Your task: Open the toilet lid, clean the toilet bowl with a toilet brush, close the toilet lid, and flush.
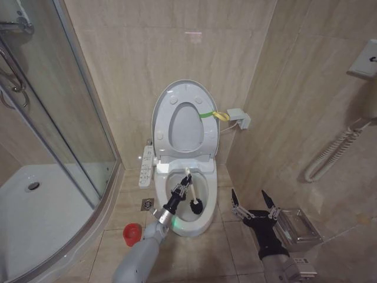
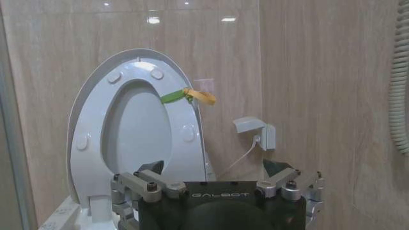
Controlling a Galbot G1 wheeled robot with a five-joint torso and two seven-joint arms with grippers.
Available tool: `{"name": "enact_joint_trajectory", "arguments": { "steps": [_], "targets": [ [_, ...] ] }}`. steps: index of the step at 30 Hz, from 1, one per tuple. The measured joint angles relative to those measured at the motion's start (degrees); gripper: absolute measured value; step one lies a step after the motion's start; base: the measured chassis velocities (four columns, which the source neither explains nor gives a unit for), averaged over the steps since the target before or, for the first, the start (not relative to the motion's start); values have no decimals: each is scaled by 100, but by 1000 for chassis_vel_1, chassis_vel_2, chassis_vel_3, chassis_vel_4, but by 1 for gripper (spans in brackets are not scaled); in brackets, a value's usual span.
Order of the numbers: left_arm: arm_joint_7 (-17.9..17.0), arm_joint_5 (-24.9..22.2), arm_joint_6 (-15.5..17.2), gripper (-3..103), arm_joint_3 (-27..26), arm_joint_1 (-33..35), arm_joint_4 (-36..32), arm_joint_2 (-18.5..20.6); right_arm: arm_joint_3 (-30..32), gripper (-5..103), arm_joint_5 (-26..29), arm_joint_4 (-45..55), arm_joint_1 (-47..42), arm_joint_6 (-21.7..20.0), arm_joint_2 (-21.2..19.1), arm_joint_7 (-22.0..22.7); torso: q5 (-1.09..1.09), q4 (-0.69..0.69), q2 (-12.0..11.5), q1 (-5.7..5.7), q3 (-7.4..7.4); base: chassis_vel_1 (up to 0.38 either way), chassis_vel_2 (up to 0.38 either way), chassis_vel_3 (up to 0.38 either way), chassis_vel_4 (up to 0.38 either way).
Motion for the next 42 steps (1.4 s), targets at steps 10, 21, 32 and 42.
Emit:
{"name": "enact_joint_trajectory", "arguments": {
  "steps": [10,21,32,42],
  "targets": [
    [-114,-17,149,17,70,99,-247,318,0,100,0,0,0,0,0,0,0,0,0,0,0,0,0,0,0],
    [-312,-253,357,17,273,-67,-758,407,0,100,0,0,0,0,0,0,0,-2,0,0,1,0,0,0,0],
    [-87,-202,237,17,310,-210,-94,210,0,100,0,0,0,0,0,0,0,0,0,0,1,0,0,0,0],
    [-246,-157,340,17,493,-553,-103,405,0,100,0,0,0,0,0,0,0,-1,1,0,1,0,0,0,0]
  ]
}}
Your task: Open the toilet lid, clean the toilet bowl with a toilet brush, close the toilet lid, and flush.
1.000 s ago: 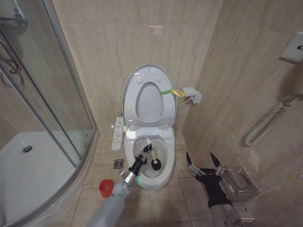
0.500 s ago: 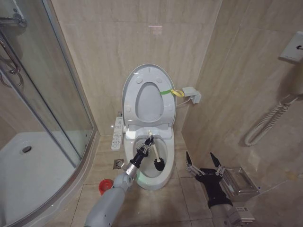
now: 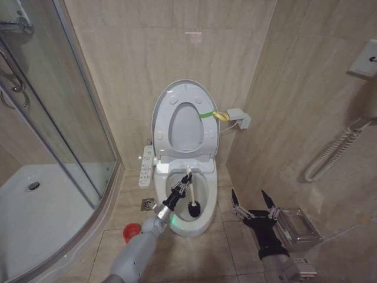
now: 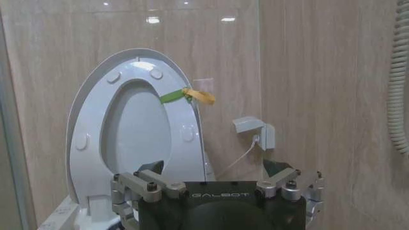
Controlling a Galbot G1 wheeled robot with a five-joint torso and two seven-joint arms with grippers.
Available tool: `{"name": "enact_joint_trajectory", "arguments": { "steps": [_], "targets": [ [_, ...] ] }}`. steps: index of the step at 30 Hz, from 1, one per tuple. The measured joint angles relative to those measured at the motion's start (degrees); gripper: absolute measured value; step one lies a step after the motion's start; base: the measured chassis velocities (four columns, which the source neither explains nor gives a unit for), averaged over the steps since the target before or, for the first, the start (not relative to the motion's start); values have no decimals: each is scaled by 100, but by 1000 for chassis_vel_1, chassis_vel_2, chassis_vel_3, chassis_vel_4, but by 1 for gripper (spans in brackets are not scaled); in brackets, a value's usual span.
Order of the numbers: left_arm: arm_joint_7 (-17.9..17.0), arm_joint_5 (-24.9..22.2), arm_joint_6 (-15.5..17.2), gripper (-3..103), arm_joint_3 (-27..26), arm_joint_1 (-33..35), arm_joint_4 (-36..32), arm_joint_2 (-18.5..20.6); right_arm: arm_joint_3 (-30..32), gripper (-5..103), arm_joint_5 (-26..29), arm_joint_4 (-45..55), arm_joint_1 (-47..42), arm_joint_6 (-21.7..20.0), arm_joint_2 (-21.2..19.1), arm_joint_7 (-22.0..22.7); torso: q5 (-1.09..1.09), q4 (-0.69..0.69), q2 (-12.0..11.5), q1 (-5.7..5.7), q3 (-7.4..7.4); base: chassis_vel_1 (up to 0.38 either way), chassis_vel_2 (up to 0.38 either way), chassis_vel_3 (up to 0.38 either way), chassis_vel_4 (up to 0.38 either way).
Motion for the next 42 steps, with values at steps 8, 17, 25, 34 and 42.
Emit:
{"name": "enact_joint_trajectory", "arguments": {
  "steps": [8,17,25,34,42],
  "targets": [
    [-106,-81,62,17,86,-317,-16,91,0,100,0,0,0,0,0,0,0,0,0,0,0,0,0,0,0],
    [-56,-70,63,17,90,-340,305,-240,0,100,0,0,0,0,0,0,0,0,0,0,0,0,0,0,0],
    [11,31,58,17,137,-174,483,-321,0,100,0,0,0,0,0,0,0,1,0,0,-1,0,0,0,0],
    [-31,-75,49,17,93,-296,354,-150,0,100,0,0,0,0,0,0,0,0,-1,0,0,0,0,0,0],
    [-48,-97,49,17,77,-292,332,-243,0,100,0,0,0,0,0,0,0,-1,-1,0,0,0,0,0,0]
  ]
}}
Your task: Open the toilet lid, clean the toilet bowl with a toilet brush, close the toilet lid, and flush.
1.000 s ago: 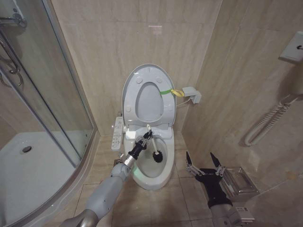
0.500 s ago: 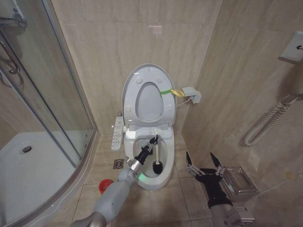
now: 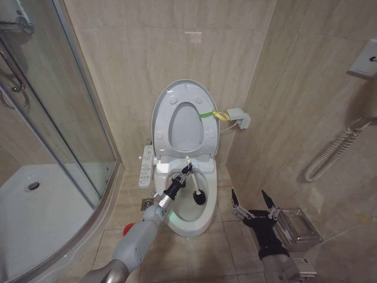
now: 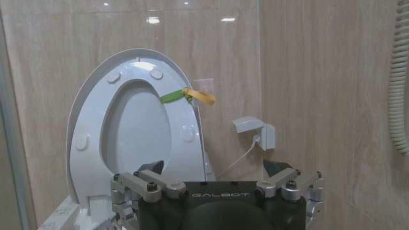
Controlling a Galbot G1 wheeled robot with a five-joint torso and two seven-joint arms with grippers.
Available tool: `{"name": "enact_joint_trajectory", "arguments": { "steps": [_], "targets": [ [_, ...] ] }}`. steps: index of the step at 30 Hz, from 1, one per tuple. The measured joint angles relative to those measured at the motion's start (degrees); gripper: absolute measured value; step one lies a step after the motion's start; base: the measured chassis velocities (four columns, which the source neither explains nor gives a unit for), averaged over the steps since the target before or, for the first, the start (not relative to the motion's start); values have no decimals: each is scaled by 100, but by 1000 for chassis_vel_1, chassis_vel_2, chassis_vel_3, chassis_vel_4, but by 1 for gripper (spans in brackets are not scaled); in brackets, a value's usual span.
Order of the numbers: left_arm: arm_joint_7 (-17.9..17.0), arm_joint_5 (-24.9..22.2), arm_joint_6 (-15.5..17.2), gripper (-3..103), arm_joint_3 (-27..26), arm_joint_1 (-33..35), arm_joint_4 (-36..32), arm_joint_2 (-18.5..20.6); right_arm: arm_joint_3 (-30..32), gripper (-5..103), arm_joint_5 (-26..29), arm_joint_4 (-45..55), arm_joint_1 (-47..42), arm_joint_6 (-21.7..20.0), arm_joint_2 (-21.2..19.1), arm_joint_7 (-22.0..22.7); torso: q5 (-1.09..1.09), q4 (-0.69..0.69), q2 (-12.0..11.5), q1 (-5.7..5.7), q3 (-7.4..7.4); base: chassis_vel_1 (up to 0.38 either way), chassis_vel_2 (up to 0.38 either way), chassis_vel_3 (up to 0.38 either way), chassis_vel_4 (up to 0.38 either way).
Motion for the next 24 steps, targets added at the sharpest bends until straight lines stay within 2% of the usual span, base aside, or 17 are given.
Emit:
{"name": "enact_joint_trajectory", "arguments": {
  "steps": [7,15,24],
  "targets": [
    [91,104,-44,17,-39,321,-3,7,0,100,0,0,0,0,0,0,0,2,0,0,-1,0,0,0,0],
    [27,30,-27,17,-44,199,-106,125,0,100,0,0,0,0,0,0,0,1,0,0,0,0,0,0,0],
    [36,62,-9,17,-196,386,-282,-82,0,100,0,0,0,0,0,0,0,0,0,0,0,0,0,0,0]
  ]
}}
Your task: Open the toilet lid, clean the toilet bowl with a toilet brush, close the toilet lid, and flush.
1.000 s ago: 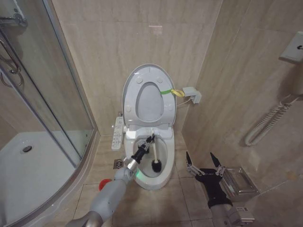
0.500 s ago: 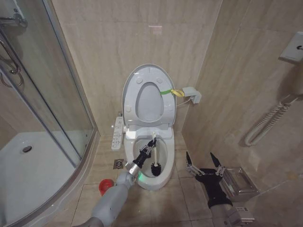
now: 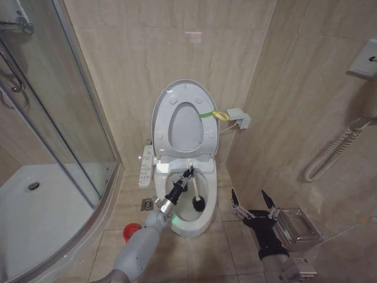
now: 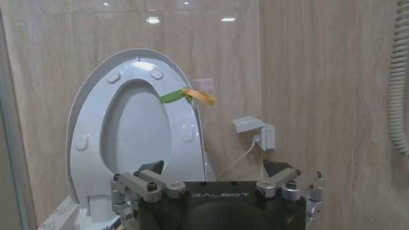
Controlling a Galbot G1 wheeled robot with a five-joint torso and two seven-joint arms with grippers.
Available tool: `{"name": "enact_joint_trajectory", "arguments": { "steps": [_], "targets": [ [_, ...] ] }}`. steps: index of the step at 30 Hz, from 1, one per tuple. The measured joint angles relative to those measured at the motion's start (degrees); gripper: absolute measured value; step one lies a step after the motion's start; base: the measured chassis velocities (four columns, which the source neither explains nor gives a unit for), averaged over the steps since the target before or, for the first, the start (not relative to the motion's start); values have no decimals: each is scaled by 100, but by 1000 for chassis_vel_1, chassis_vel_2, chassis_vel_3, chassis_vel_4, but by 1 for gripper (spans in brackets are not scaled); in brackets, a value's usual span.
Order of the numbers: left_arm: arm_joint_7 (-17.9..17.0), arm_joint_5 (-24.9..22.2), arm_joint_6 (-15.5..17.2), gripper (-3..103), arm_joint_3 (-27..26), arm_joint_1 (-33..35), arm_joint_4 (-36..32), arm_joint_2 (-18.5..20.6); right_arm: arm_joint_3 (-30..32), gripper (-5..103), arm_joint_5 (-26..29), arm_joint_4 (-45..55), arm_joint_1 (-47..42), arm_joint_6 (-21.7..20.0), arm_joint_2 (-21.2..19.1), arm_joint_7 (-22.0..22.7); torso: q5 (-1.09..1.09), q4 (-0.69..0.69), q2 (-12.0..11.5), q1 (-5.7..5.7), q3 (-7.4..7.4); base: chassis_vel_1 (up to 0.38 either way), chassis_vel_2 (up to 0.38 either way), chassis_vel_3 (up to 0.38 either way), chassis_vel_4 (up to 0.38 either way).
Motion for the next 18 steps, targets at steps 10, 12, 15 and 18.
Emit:
{"name": "enact_joint_trajectory", "arguments": {
  "steps": [10,12,15,18],
  "targets": [
    [54,57,-16,17,-21,85,10,151,0,100,0,0,0,0,0,0,0,2,0,0,0,0,0,0,0],
    [31,48,-14,17,-27,28,5,170,0,100,0,0,0,0,0,0,-1,1,0,0,0,0,0,0,0],
    [-30,1,-15,17,-49,-144,0,180,0,100,0,0,0,0,0,0,0,0,0,0,0,0,0,0,0],
    [-31,-8,-17,17,-6,-173,24,181,0,100,0,0,0,0,0,0,-1,0,0,0,0,0,0,0,0]
  ]
}}
